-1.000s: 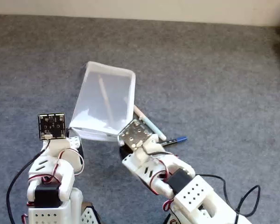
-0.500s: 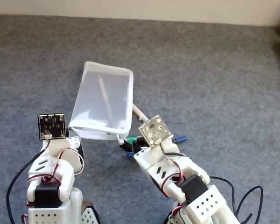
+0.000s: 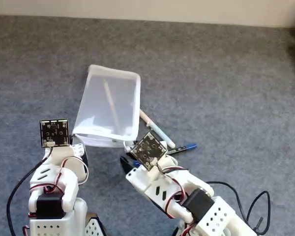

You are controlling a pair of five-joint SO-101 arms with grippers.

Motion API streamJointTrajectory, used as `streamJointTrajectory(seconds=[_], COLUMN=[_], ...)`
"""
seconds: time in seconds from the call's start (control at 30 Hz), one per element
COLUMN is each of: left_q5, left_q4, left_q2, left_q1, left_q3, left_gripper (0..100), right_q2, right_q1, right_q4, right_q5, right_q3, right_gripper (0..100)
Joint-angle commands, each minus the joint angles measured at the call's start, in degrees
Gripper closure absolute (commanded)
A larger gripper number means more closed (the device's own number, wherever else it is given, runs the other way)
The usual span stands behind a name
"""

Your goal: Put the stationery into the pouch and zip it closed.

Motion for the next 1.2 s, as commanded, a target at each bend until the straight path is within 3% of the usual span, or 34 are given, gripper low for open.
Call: streamJointTrajectory(seconds=[0.0, 0.27, 0.43, 0.7, 1.17], left_q5=[0.44, 0.44, 0.44, 0.35, 0.35], left_q4=[-1.41, -1.41, -1.41, -1.32, -1.32], left_q2=[-0.75, -0.75, -0.75, -0.75, -0.75], left_q1=[-0.66, -0.84, -0.84, -0.92, -0.92], left_q3=[-1.98, -1.98, -2.07, -2.07, -2.07], left_gripper=[100, 100, 100, 100, 100], right_q2=[4.26, 20.18, 20.44, 20.44, 20.44], right_q1=[-0.57, 0.4, 2.77, 6.9, 18.42], right_q4=[-4.26, -12.79, -13.49, -13.58, -13.41], right_q5=[-0.35, -0.44, -0.44, -2.73, -5.71], right_q3=[-4.0, -4.26, -4.35, -4.35, -4.44], right_gripper=[83.6, 86.5, 95.0, 99.5, 99.2])
